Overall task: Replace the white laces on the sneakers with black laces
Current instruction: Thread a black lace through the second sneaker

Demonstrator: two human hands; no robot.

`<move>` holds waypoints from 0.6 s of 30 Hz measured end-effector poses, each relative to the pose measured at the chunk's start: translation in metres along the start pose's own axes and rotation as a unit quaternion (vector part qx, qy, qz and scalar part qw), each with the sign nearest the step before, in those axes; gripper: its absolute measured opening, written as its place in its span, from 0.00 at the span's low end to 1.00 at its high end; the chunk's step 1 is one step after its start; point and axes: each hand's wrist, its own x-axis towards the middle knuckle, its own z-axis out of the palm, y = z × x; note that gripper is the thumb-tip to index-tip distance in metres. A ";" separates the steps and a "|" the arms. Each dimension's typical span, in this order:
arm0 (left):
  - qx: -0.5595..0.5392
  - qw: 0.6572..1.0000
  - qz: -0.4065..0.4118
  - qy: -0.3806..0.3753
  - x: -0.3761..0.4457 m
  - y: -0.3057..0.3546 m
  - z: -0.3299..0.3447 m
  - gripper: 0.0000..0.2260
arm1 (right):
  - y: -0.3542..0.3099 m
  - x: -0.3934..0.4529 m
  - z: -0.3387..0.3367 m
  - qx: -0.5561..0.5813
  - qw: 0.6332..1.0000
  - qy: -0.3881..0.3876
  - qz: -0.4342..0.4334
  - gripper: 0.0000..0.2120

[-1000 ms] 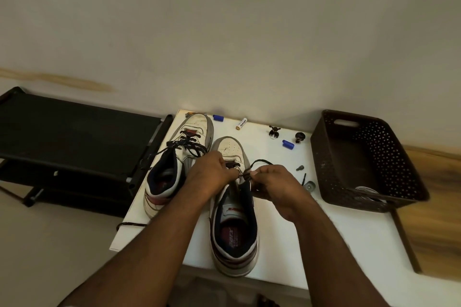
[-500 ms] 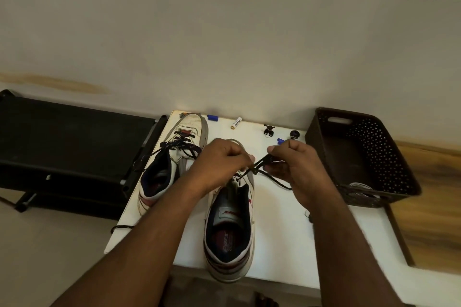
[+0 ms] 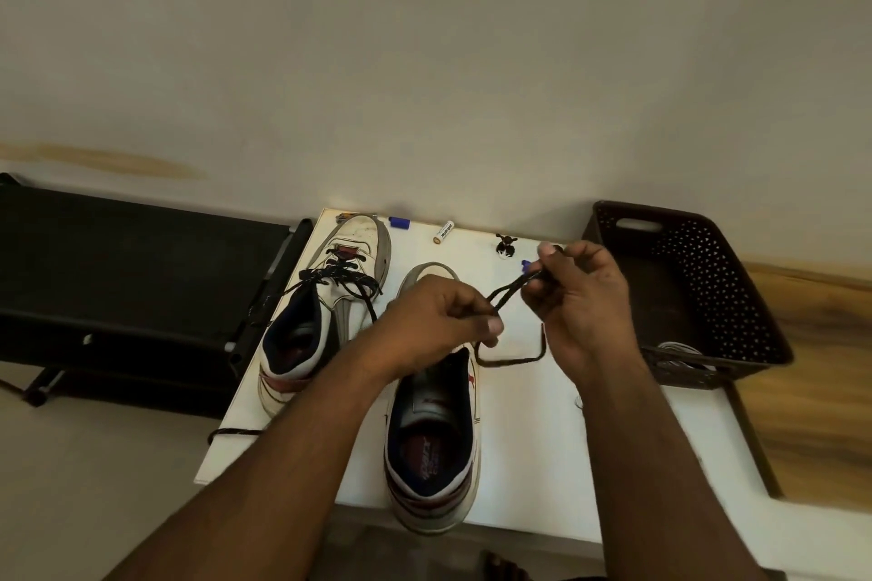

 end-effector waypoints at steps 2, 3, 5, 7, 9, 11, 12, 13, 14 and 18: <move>-0.055 0.997 0.016 0.044 -0.003 0.000 -0.011 0.04 | -0.004 0.006 -0.009 -0.016 0.996 0.067 -0.051 0.11; -0.074 0.994 0.025 0.071 -0.004 0.001 -0.018 0.04 | -0.005 0.007 -0.014 -0.081 0.988 0.102 -0.081 0.10; -0.092 0.989 0.042 0.110 -0.008 0.002 -0.026 0.02 | -0.003 0.007 -0.022 -0.368 0.911 0.132 -0.128 0.08; -0.083 0.986 0.050 0.133 -0.009 0.003 -0.027 0.03 | -0.001 0.004 -0.022 -0.584 0.795 0.067 -0.149 0.15; -0.056 0.987 0.053 0.141 -0.007 0.002 -0.024 0.01 | 0.002 -0.001 -0.011 -0.566 0.811 -0.076 -0.128 0.14; -0.026 0.989 0.057 0.133 -0.006 0.003 -0.022 0.02 | 0.009 -0.005 0.001 -0.551 0.804 -0.198 -0.104 0.10; -0.015 0.990 0.051 0.130 -0.006 0.002 -0.024 0.02 | 0.013 -0.005 0.004 -0.549 0.801 -0.213 -0.107 0.07; -0.008 0.990 0.044 0.132 -0.006 0.001 -0.027 0.02 | 0.015 -0.001 0.003 -0.538 0.812 -0.191 -0.120 0.05; 0.000 0.990 0.034 0.135 -0.008 0.000 -0.031 0.02 | 0.015 0.003 -0.001 -0.522 0.830 -0.144 -0.134 0.06; 0.055 0.984 0.003 0.168 -0.016 -0.013 -0.051 0.02 | 0.002 0.018 -0.032 -0.635 0.752 0.050 -0.169 0.09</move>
